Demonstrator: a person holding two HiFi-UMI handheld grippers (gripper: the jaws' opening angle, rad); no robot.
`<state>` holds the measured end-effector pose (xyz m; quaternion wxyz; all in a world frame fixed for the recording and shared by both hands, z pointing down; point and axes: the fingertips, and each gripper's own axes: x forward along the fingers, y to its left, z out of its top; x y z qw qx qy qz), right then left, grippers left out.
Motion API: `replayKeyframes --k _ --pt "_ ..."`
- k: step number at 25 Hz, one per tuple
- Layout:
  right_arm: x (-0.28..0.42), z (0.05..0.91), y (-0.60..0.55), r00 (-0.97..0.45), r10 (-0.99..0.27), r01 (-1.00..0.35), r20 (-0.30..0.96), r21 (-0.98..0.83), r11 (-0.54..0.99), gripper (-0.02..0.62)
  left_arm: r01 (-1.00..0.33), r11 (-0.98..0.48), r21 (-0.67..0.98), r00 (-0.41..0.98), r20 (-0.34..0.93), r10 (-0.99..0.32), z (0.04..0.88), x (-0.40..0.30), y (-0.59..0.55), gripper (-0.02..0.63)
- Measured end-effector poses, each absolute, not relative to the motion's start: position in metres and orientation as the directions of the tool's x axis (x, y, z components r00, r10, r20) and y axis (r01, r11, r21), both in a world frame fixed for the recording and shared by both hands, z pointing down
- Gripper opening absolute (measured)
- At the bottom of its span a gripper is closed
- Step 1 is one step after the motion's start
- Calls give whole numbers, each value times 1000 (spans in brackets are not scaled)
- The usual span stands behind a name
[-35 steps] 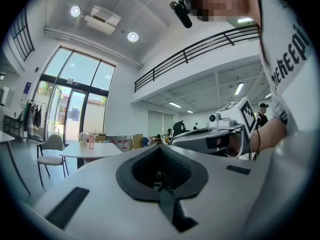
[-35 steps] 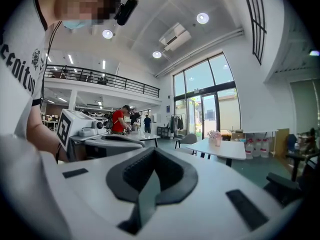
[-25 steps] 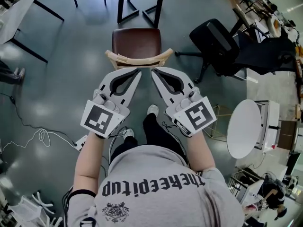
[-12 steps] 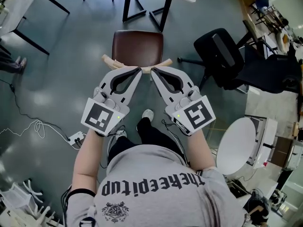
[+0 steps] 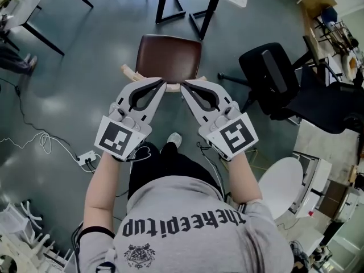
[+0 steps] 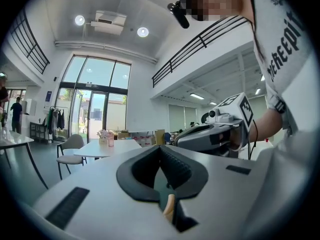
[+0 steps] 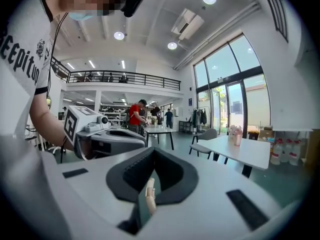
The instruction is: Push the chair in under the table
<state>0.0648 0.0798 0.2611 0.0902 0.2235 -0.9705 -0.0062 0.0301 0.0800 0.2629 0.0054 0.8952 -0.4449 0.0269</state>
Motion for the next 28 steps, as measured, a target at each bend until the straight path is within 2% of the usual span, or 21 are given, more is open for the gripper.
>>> replayKeyframes --k 12,15,28 --pt "67 303 58 -877 -400 -399 266 63 915 15 -758 -626 -183 587 226 -777 310 17 61 23" --pt "65 319 53 -870 -387 -382 305 77 921 57 -728 -651 -213 595 275 -755 327 16 58 83" --pt "47 384 43 -825 -297 -274 480 121 954 114 -567 -774 -282 594 511 -621 409 5 45 154"
